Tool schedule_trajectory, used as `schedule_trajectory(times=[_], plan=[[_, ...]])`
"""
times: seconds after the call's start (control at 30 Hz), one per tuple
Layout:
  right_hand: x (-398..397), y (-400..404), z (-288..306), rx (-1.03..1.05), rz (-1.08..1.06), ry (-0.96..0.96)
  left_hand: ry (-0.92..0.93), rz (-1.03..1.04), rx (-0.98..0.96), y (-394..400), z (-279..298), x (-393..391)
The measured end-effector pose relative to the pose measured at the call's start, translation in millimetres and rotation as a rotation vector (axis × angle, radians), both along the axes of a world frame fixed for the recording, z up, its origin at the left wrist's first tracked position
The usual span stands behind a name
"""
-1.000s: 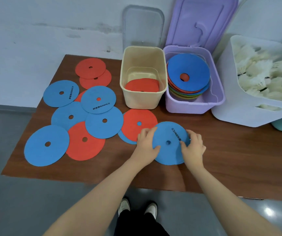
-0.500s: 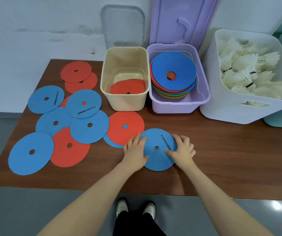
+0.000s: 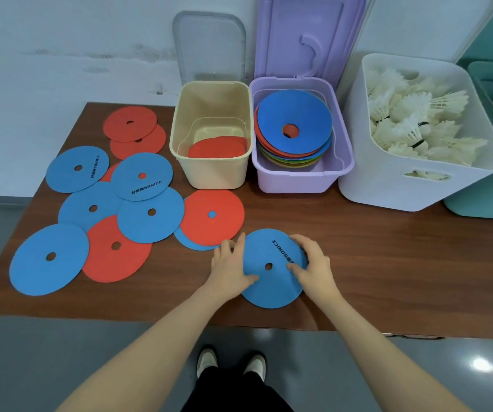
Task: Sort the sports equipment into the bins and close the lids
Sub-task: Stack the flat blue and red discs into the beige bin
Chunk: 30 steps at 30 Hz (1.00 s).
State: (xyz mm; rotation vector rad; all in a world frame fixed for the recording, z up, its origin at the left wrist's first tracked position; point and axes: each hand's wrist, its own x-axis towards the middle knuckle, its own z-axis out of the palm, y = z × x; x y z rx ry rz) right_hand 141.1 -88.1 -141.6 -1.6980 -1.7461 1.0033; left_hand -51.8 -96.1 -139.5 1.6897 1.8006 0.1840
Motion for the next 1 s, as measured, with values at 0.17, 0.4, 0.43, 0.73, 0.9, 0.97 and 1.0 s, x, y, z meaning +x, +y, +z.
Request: schedule_trajectory(times=[0.17,0.4,0.43,0.73,0.9,0.97,1.0], plan=[[4,-9,3,0.026,-0.037,0.068,-0.039,-0.056,0.021,-6,6,2],[-10,5,30,0.09,0.03,0.069,-0.108,-0.005,0.172,-12,28,-9],[-14,10,36,0.115,0.052,0.064,-0.096,0.015,0.203,-11,35,-12],[-76,98,108,0.408,0.152,0.055,0.074,0.129,0.597,66,110,-67],[-102,159,138,0.499,0.131,0.013,0.2,0.13,0.646,129,140,-91],[-111,184,146,0.534,0.121,-0.04,0.213,0.12,0.652,155,148,-98],[-116,196,149,0.542,0.11,-0.08,0.219,0.113,0.655,168,150,-102]])
